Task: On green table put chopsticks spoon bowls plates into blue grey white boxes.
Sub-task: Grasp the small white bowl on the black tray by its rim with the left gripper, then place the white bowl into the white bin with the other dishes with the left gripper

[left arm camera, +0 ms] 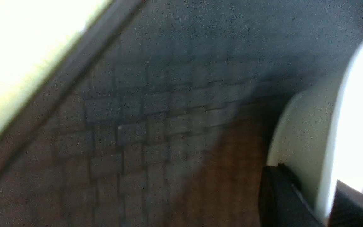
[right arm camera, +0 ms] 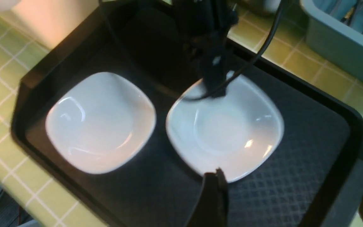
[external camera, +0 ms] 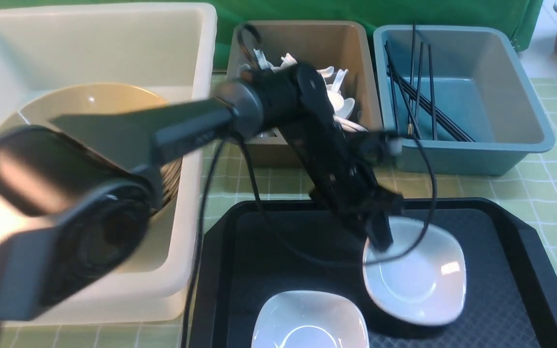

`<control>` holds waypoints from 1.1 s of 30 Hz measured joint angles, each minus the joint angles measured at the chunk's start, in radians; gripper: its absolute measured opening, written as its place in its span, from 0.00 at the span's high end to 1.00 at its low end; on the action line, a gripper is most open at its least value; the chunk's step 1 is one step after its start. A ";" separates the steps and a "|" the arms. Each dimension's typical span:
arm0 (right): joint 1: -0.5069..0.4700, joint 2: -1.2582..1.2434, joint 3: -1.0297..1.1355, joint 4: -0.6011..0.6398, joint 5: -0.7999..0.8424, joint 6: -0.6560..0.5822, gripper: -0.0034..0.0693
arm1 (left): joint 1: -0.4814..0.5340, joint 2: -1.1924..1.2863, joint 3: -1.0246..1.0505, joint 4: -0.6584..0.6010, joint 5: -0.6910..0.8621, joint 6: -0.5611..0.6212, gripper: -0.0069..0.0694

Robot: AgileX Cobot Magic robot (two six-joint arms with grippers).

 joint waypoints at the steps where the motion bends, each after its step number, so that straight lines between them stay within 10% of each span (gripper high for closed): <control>1: 0.028 0.006 -0.001 0.001 -0.003 -0.013 0.18 | 0.026 -0.056 0.000 -0.004 0.000 0.002 0.89; 4: 0.071 0.026 -0.015 0.010 -0.005 -0.056 0.26 | 0.075 -0.156 0.000 -0.012 0.001 0.003 0.89; 10: 0.163 0.137 -0.146 0.140 -0.037 -0.198 0.80 | 0.324 -0.454 0.027 0.013 0.010 -0.048 0.89; 13: 0.186 0.200 -0.216 0.229 -0.057 -0.270 0.90 | 0.483 -0.600 0.114 0.030 0.012 -0.051 0.89; 26: 0.353 0.438 -0.259 0.444 -0.109 -0.481 0.92 | 1.403 -0.999 0.714 -0.049 -0.106 -0.163 0.89; 33: 0.398 0.457 -0.259 0.446 -0.108 -0.512 0.92 | 1.447 -0.993 0.782 0.116 -0.232 -0.274 0.89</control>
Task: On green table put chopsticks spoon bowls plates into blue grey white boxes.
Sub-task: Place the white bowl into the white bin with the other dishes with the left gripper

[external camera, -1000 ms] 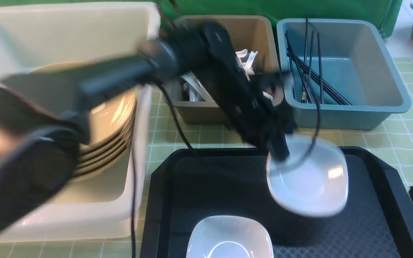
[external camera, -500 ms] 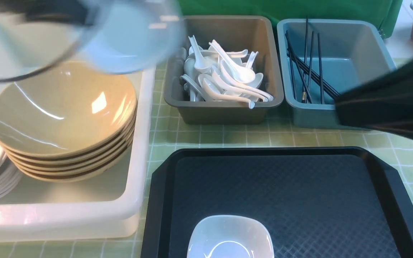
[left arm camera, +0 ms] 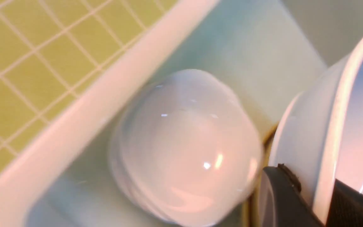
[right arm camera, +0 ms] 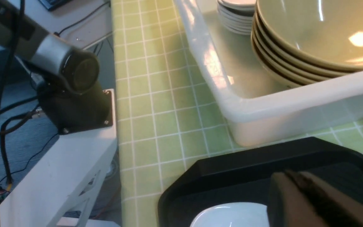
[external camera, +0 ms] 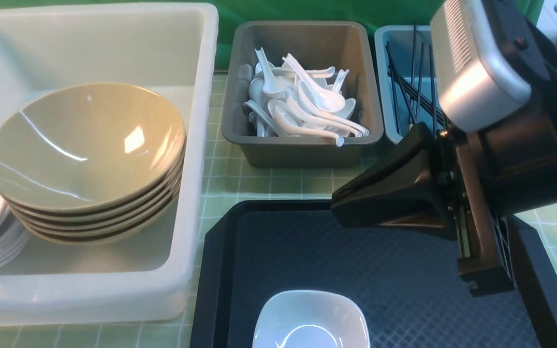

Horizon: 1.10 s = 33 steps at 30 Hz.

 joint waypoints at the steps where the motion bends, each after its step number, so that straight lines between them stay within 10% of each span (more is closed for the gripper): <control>1: 0.000 0.001 0.000 0.000 0.000 -0.001 0.92 | -0.002 0.013 0.003 0.042 -0.016 -0.033 0.89; 17: 0.000 0.001 0.000 0.000 -0.004 -0.009 0.92 | -0.131 0.222 0.007 0.171 -0.082 -0.164 0.88; 33: 0.000 0.001 0.000 0.000 0.001 -0.011 0.90 | -0.148 0.200 0.007 0.205 -0.049 -0.216 0.05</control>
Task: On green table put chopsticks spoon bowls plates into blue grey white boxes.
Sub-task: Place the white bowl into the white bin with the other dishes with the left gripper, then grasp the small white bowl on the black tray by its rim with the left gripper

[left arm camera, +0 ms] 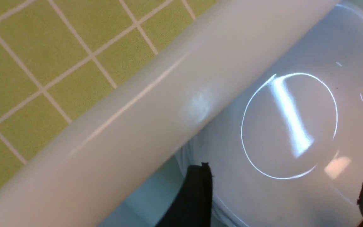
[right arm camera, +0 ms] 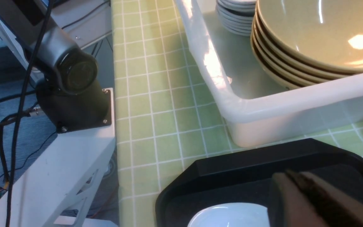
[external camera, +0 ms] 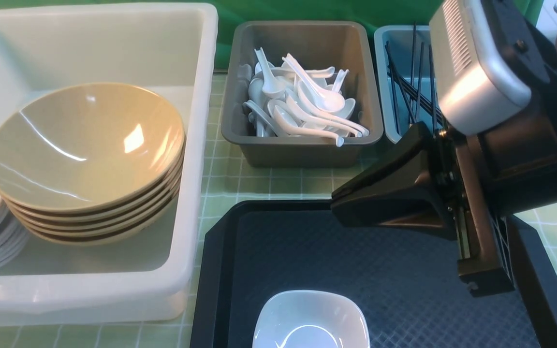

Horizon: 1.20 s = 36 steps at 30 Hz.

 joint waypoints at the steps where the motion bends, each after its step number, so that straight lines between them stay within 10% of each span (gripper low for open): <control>1: 0.000 0.000 0.000 0.000 0.003 0.000 0.89 | 0.000 -0.020 0.000 0.003 0.009 -0.004 0.04; 12: 0.000 -0.002 0.000 0.000 0.038 0.024 0.89 | -0.043 -0.211 -0.200 0.006 0.185 0.010 0.04; 17: 0.000 -0.056 0.000 -0.003 -0.049 0.073 0.89 | -0.409 -0.308 -0.222 -0.184 0.223 0.307 0.12; 25: 0.000 -0.202 0.035 -0.007 -0.124 0.076 0.89 | -0.962 -0.229 -0.221 -0.155 0.257 0.442 0.24; 36: 0.000 -0.357 0.150 -0.011 -0.139 0.075 0.88 | -1.327 0.218 -0.286 -0.076 0.208 0.588 0.26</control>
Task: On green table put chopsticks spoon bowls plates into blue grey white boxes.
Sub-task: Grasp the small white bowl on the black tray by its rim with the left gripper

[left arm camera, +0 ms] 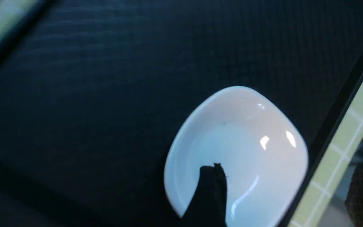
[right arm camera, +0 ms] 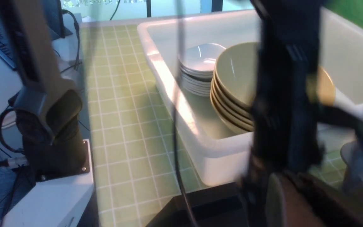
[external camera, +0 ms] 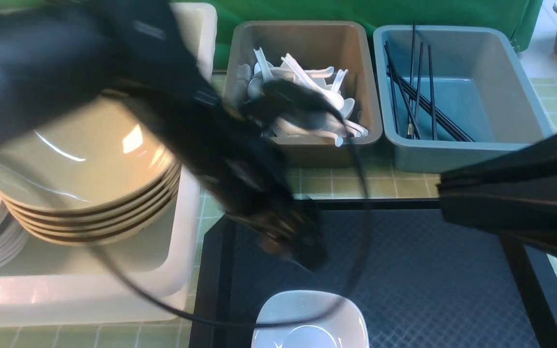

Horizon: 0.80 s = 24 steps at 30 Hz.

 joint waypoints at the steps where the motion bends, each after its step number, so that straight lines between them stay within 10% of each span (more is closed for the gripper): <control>1: 0.000 -0.002 0.000 0.000 0.006 0.000 0.88 | -0.013 0.047 -0.024 0.008 0.004 0.021 0.26; 24: 0.000 -0.004 0.000 -0.002 0.085 0.002 0.85 | -0.049 0.333 -0.080 0.105 0.069 0.248 0.26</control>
